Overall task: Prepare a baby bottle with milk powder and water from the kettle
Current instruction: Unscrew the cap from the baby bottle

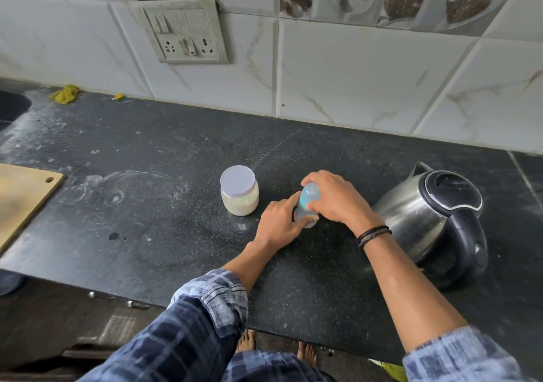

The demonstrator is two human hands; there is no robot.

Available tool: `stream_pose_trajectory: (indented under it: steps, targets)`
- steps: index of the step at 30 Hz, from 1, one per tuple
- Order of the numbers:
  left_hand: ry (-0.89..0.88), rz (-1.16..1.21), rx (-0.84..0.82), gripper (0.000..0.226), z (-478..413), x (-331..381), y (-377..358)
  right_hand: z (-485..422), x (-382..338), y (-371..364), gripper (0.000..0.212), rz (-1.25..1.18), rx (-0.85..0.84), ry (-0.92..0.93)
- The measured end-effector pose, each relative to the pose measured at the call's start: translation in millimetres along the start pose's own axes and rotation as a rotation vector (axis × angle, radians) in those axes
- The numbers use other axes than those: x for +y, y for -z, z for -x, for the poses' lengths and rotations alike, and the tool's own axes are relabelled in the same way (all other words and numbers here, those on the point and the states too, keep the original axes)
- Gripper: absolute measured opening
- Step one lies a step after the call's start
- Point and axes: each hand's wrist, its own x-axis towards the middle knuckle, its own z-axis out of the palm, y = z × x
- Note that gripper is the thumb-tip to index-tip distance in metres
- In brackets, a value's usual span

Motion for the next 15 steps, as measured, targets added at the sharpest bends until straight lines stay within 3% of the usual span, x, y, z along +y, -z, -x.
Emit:
stream_pose_trajectory:
  steps: [4, 9, 15]
  targets:
    - [0.012, -0.006, -0.026, 0.076, -1, -2, 0, -2, 2, 6, 0.073, -0.043, -0.02, 0.003]
    - [-0.001, 0.001, -0.01, 0.075, 0, -2, -2, -3, 5, -6, 0.051, -0.005, 0.028, 0.001]
    - [0.009, -0.009, -0.028, 0.073, -1, -2, -1, -7, 10, 0, 0.073, -0.057, 0.011, 0.014]
